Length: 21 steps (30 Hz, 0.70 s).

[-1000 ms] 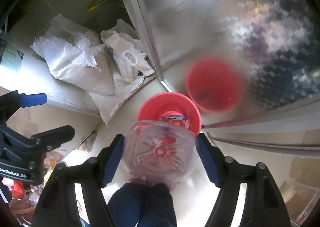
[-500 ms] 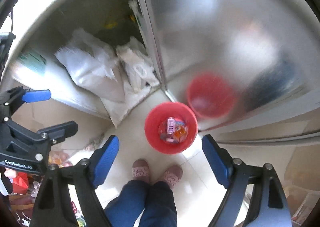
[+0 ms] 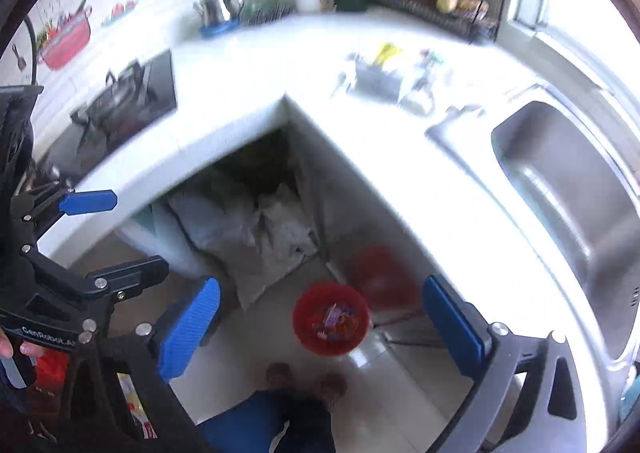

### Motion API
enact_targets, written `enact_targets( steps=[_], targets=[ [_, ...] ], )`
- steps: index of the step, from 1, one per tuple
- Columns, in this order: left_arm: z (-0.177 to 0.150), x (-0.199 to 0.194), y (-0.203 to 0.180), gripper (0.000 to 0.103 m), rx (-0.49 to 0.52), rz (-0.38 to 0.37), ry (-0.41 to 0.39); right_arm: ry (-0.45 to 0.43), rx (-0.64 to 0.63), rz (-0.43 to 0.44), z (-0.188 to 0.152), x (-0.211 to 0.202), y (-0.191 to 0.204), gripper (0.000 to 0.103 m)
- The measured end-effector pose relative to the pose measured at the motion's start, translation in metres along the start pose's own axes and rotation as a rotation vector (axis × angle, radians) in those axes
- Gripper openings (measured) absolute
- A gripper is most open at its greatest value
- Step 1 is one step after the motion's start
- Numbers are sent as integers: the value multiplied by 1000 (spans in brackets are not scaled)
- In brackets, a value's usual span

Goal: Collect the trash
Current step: 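Raise both tools back up over the counter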

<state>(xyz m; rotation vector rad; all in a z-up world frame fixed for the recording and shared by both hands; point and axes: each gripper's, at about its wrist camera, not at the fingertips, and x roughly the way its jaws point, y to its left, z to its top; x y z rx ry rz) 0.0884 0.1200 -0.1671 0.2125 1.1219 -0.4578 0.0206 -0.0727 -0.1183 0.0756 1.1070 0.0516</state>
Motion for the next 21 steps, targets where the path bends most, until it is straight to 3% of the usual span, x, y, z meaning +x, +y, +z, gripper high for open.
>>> enact_targets(
  steps=[8,13,21],
  targets=[
    [40,-50,-23,102,77,14,-109,-103,66,-23,19,-55,-20,102],
    [65,-59,-37,102,99,-40,-113,-142,82,-56,30,-69,-33,103],
    [110,-62,-60,102,175,-40,-148,-168,144,-94,50,-74,-57,102]
  ],
)
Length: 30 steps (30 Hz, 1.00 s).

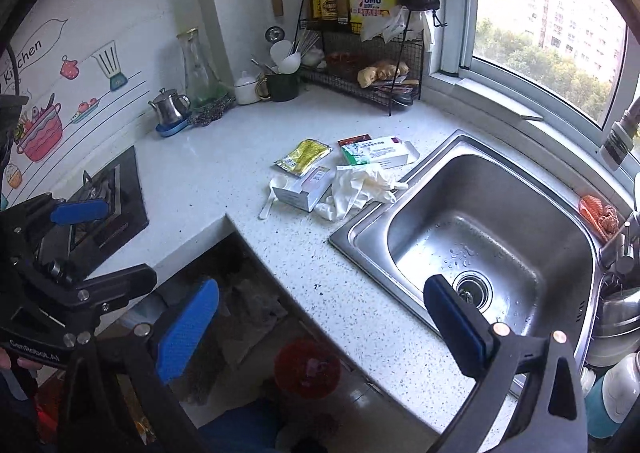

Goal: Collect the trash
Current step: 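Raise both tools back up over the counter, then grasp the yellow sauce packet with the left tool and lift it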

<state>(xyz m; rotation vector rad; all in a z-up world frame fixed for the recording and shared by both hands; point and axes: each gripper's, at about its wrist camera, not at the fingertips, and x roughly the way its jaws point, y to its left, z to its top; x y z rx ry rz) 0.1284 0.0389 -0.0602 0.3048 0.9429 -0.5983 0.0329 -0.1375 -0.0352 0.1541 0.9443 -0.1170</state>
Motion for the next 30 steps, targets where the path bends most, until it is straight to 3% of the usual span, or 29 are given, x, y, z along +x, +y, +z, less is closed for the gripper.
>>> enact_targets(
  steps=[7,16,21,30],
  targets=[
    [39,33,7,102,70,-32,2,-18,50,-54,24,14,-17,103],
    [105,97,39,102,162,-114,50,12,172,-135,67,63,-26,103],
    [139,141,69,102,184,-163,120,45,260,-173,89,96,-28,103],
    [171,214,94,102,245,-215,227,140,338,-247,117,154,-31,103]
  ],
)
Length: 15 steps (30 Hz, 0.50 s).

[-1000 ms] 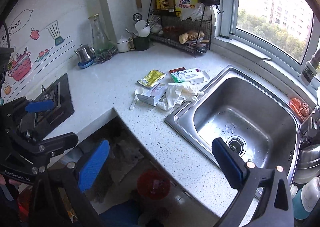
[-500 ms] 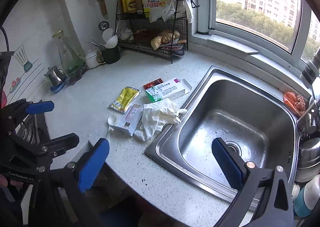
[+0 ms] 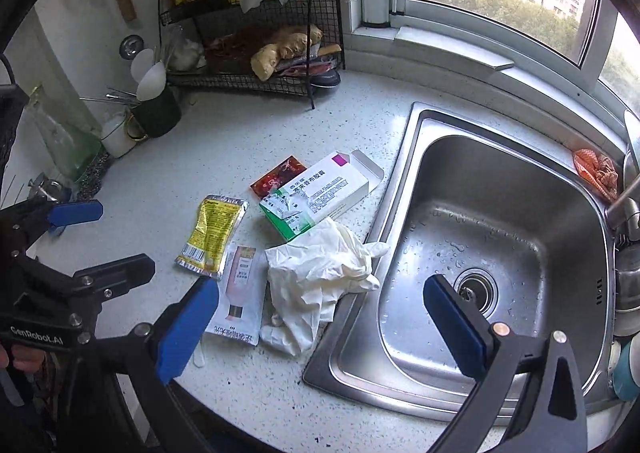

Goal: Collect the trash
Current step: 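Grasp the yellow sauce packet with the left tool and lift it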

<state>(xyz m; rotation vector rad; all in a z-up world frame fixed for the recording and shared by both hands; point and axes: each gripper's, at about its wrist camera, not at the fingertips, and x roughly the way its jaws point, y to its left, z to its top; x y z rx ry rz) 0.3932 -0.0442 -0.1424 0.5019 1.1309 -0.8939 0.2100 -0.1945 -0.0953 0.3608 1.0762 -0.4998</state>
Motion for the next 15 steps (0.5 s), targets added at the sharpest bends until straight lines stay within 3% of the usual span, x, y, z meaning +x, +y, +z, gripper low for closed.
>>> enact_targets(
  steps=[7,15],
  targets=[
    [20,48,26,102,-18,-78,85,87,43,-58,14,40,0,103],
    [27,103,37,102,-36,-82,188,155,53,-119,25,69,-2,103]
  ],
)
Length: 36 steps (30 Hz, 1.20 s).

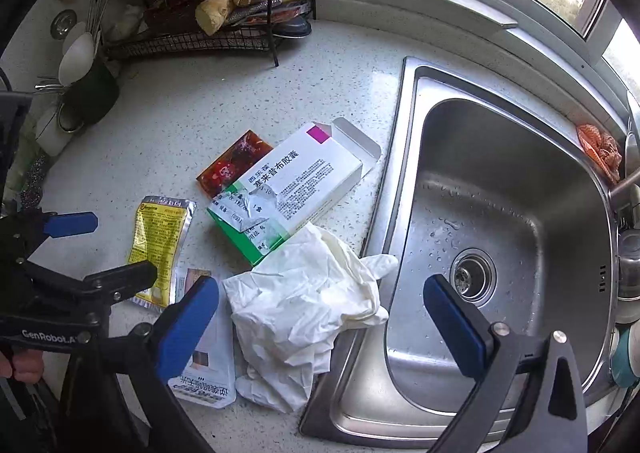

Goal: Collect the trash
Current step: 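Grasp the yellow sauce packet with the left tool and lift it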

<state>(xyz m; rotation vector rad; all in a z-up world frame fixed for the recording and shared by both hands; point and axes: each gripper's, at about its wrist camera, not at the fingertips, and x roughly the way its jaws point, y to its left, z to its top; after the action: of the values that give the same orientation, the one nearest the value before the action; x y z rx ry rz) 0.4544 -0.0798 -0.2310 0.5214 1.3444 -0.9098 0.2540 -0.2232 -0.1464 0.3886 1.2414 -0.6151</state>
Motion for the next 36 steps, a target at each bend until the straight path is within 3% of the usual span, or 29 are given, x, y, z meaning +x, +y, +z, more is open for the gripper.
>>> enact_targets(
  steps=[3,7,12,14,19,20,28,36],
  targets=[
    [1,11,1,102,-9,-12,14,21,-16,-9,1,8,4,103],
    [4,22,5,102,-25,32,30,46,-26,-11,1,15,8,103],
    [11,26,5,95,-21,56,23,53,-19,-21,1,17,4,103],
    [13,24,4,78,-4,78,6,53,-11,-21,2,17,2,103],
    [16,17,-8,48,62,79,-24,51,6,-17,2,18,2,103],
    [16,17,-9,46,66,75,-23,51,6,-15,2,17,3,103],
    [-4,-5,2,40,46,39,-42,21,-24,63,-1,-5,13,103],
    [-39,-62,25,39,-22,36,-94,-18,-202,162,-20,-39,35,103]
  ],
)
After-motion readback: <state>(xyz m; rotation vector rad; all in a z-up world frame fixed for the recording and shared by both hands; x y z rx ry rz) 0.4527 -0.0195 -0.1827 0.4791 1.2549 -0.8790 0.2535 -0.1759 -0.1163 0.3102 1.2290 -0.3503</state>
